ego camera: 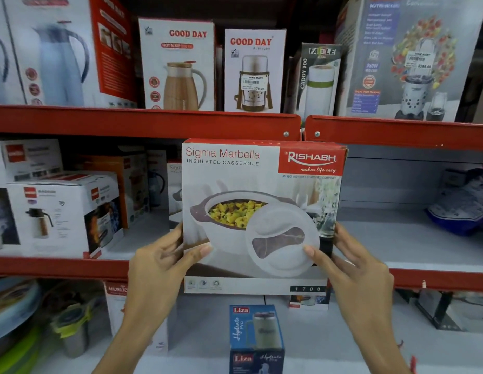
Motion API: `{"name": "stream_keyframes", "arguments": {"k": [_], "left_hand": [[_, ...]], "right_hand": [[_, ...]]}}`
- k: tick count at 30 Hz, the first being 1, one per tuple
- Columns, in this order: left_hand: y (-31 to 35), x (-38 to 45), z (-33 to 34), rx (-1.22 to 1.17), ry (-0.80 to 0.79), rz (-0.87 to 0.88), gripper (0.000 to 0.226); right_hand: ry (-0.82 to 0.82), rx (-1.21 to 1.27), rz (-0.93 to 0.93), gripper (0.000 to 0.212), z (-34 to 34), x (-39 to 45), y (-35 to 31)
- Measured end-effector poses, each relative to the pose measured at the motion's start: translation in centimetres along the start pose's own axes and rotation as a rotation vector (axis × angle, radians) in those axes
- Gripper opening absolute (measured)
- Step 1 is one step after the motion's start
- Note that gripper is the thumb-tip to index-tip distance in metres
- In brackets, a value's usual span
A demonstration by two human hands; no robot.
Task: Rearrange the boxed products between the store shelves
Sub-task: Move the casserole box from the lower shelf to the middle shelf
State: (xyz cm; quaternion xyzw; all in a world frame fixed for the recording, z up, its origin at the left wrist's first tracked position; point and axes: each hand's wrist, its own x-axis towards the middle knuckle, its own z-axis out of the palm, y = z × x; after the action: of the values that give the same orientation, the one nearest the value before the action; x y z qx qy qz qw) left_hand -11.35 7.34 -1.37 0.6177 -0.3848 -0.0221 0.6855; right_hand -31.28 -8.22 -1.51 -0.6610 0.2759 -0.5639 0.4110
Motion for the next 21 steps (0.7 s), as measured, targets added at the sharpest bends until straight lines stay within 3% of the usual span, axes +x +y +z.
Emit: {"name": "stream_keyframes", "arguments": {"k": [12,21], "left_hand": [[-0.8,-1.4,-4.2,-0.060,0.007,-0.024,0.055],[-5.5,2.6,-4.7,-0.026,0.022,0.026,0.057]], "right_hand": [[-0.032,0.038,0.007,0.065,1.8,-3.2,-0.6],[0.016,-0.060,-0.015,0.070,7.7,-1.5,2.2]]}}
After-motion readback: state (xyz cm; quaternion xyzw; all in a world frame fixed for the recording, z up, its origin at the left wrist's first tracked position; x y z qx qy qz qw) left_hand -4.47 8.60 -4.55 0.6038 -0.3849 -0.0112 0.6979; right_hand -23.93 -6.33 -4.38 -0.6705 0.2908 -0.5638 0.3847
